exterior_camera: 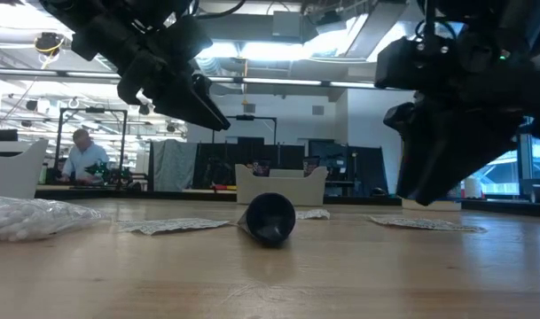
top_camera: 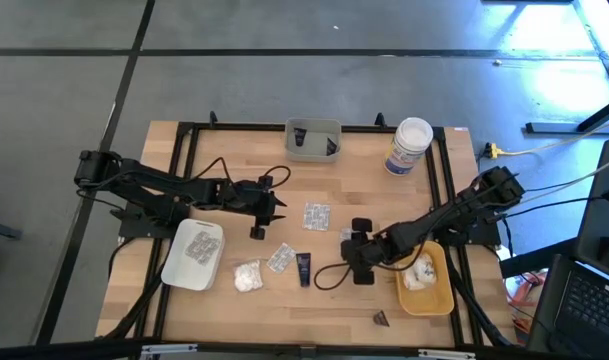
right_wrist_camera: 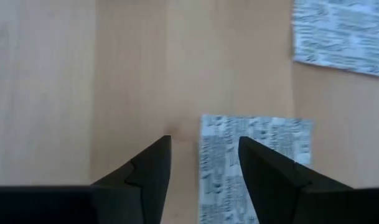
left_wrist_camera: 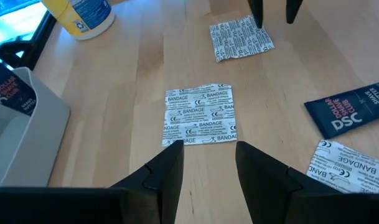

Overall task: Pick & Place Travel size toiletries
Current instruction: Put the bandage into the white bin

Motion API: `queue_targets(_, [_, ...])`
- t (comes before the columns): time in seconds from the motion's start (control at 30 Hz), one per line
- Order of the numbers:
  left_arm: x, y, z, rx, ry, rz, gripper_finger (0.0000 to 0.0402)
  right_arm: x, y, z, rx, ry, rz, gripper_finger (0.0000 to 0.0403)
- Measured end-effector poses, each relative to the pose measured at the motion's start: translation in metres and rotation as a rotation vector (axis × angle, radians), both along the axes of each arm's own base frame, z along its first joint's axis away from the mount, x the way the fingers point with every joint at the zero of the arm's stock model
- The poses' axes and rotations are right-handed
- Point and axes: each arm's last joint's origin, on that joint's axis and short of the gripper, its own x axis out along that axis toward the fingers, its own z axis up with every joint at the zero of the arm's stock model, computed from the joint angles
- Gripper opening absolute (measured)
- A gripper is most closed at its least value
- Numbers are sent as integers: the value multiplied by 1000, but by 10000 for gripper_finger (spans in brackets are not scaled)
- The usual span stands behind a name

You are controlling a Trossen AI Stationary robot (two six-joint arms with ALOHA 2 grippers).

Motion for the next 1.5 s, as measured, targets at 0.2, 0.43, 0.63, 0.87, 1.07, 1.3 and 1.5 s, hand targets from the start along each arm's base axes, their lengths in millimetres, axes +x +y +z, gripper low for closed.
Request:
queue_targets(0.2, [0, 0, 0, -6, -1, 4, 143, 3, -1, -7, -9, 2, -26, 186])
queue_targets(0.43, [0, 0, 0, -6, -1, 4, 143, 11, 1, -27, -20, 19, -35, 167])
queue_targets(0.63, [0, 0, 0, -6, -1, 5, 143, 13, -3, -29, 2, 26, -75, 150])
queue_targets(0.87, [0, 0, 0, -6, -1, 5, 143, 16, -11, -29, 31, 31, -134, 131])
queue_targets(1.07, [0, 0, 0, -6, -1, 5, 143, 18, -12, -28, 52, 36, -144, 131])
queue_targets(1.3, [0, 0, 0, -6, -1, 5, 143, 33, -4, -7, 90, 70, -58, 161])
queue_targets(1.5, [0, 0, 0, -6, -1, 5, 143, 33, -4, 4, 51, 129, -77, 179])
